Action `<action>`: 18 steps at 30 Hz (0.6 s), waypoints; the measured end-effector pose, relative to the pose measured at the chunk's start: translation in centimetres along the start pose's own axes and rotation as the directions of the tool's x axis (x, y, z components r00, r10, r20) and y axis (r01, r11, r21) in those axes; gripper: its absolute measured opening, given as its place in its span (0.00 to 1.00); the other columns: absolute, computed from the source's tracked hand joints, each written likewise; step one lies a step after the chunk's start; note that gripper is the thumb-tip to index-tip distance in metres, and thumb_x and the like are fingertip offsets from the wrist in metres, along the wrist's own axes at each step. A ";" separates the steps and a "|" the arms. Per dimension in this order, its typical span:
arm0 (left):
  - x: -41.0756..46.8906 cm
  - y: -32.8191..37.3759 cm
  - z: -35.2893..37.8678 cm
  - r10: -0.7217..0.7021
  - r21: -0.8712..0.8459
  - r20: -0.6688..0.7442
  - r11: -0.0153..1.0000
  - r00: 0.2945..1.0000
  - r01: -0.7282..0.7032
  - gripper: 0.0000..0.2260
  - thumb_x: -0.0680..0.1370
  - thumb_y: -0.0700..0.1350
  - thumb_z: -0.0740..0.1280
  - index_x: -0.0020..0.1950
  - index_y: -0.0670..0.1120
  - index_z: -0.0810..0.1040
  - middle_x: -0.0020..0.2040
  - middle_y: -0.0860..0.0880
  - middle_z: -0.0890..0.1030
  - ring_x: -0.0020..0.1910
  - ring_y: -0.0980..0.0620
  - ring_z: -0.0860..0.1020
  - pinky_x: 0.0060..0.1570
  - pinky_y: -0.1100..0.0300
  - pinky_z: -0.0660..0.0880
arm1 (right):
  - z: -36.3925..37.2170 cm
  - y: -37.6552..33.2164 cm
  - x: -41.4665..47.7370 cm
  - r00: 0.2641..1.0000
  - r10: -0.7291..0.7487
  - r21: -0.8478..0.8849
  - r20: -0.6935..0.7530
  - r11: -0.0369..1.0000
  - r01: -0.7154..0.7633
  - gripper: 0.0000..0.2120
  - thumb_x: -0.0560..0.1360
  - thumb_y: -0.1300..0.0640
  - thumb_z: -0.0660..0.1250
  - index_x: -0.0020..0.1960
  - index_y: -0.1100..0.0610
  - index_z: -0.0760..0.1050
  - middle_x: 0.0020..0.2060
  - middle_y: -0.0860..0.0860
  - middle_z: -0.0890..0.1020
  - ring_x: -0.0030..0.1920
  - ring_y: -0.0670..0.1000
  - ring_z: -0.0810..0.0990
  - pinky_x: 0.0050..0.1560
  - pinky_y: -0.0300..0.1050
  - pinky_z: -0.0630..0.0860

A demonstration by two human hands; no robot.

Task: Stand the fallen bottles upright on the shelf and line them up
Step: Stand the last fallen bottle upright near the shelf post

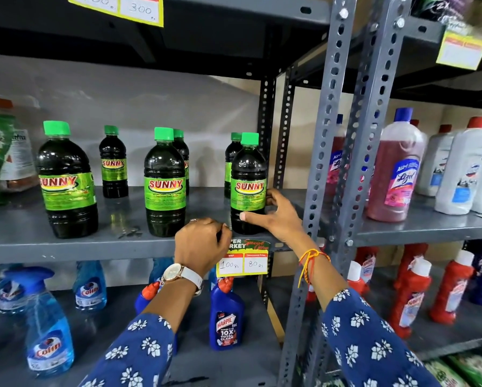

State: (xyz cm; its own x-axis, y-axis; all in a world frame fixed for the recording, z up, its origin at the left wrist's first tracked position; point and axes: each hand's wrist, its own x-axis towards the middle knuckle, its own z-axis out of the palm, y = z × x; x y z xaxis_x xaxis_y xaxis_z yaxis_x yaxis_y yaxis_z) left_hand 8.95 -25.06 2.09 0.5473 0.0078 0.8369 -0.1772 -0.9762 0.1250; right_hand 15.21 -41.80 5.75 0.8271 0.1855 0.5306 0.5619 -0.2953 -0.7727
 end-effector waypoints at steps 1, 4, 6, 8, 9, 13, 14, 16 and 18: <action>0.0 0.0 0.0 0.004 -0.001 -0.004 1.000 1.000 -0.004 0.15 0.71 0.46 0.62 0.26 0.43 0.76 0.25 0.46 0.77 0.24 0.44 0.73 0.25 0.64 0.58 | 0.0 0.0 0.0 1.000 0.000 -0.004 0.001 1.000 0.000 0.25 0.57 0.46 0.79 0.49 0.43 0.71 0.45 0.36 0.78 0.46 0.33 0.76 0.40 0.25 0.69; 0.0 0.0 0.0 0.006 -0.016 -0.022 1.000 1.000 -0.006 0.15 0.71 0.45 0.63 0.25 0.42 0.75 0.25 0.45 0.77 0.23 0.44 0.73 0.24 0.64 0.60 | 0.2 0.0 -0.1 1.000 0.012 -0.014 -0.008 1.000 -0.012 0.29 0.54 0.42 0.78 0.51 0.43 0.71 0.44 0.35 0.77 0.46 0.33 0.75 0.39 0.25 0.68; 0.0 0.0 0.1 0.006 -0.035 -0.040 0.999 0.999 -0.007 0.14 0.70 0.44 0.64 0.24 0.42 0.74 0.24 0.45 0.77 0.23 0.44 0.73 0.23 0.63 0.60 | 0.2 0.1 -0.2 1.000 0.010 -0.018 -0.018 1.000 -0.010 0.30 0.52 0.39 0.77 0.51 0.42 0.70 0.44 0.34 0.77 0.44 0.31 0.75 0.36 0.22 0.69; 0.0 0.1 0.1 -0.002 -0.043 -0.044 0.999 0.999 0.000 0.15 0.70 0.44 0.64 0.24 0.43 0.73 0.24 0.46 0.76 0.22 0.44 0.72 0.23 0.63 0.61 | 0.3 0.2 -0.2 1.000 -0.001 -0.011 -0.016 1.000 0.000 0.31 0.53 0.39 0.77 0.52 0.42 0.70 0.44 0.34 0.77 0.44 0.32 0.75 0.36 0.21 0.68; 0.0 0.0 0.1 -0.008 -0.045 -0.040 0.999 0.999 0.006 0.15 0.70 0.44 0.64 0.24 0.43 0.73 0.23 0.46 0.76 0.22 0.44 0.72 0.23 0.63 0.61 | 0.3 0.2 -0.3 1.000 -0.002 -0.007 -0.010 1.000 0.002 0.30 0.54 0.41 0.77 0.53 0.43 0.70 0.44 0.35 0.77 0.45 0.33 0.75 0.36 0.21 0.69; 0.0 -0.1 -0.7 0.005 -0.108 -0.039 0.994 0.999 -0.010 0.15 0.72 0.45 0.62 0.27 0.42 0.75 0.26 0.45 0.78 0.25 0.43 0.75 0.24 0.62 0.62 | 0.5 -0.3 -0.8 1.000 -0.001 -0.009 -0.011 1.000 0.001 0.35 0.59 0.45 0.78 0.61 0.48 0.65 0.53 0.40 0.76 0.55 0.43 0.76 0.49 0.29 0.72; -0.1 -0.3 -1.1 0.025 -0.161 -0.050 0.986 0.998 -0.032 0.15 0.74 0.46 0.60 0.30 0.42 0.77 0.29 0.44 0.80 0.27 0.43 0.77 0.25 0.60 0.65 | 0.7 -0.5 -1.2 0.997 -0.030 -0.019 -0.069 0.999 0.029 0.41 0.59 0.43 0.78 0.66 0.50 0.62 0.58 0.44 0.74 0.60 0.46 0.74 0.57 0.37 0.71; -0.6 -1.3 -2.6 0.054 -0.264 -0.132 0.961 0.990 -0.087 0.15 0.76 0.47 0.58 0.40 0.42 0.82 0.38 0.46 0.84 0.35 0.47 0.81 0.32 0.59 0.73 | 1.6 -1.7 -2.5 0.944 -0.207 -0.075 -0.257 0.978 0.194 0.44 0.61 0.39 0.74 0.69 0.51 0.57 0.65 0.50 0.69 0.66 0.51 0.69 0.64 0.48 0.69; -1.1 -3.3 -4.6 0.030 -0.287 -0.318 0.949 0.948 -0.126 0.13 0.77 0.45 0.59 0.46 0.43 0.83 0.44 0.47 0.85 0.40 0.51 0.82 0.39 0.62 0.74 | 3.3 -3.7 -3.4 0.816 -0.424 -0.133 -0.393 0.904 0.406 0.38 0.64 0.37 0.71 0.67 0.51 0.61 0.61 0.48 0.69 0.62 0.50 0.72 0.62 0.45 0.71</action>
State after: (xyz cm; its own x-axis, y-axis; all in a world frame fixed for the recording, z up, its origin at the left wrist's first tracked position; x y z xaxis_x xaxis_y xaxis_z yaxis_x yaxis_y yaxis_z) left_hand 5.16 -20.88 3.24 0.2531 0.0474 0.9663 -0.4724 -0.8655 0.1663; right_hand 10.32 -38.22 5.62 0.4312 -0.0919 0.8976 0.8420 -0.3164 -0.4369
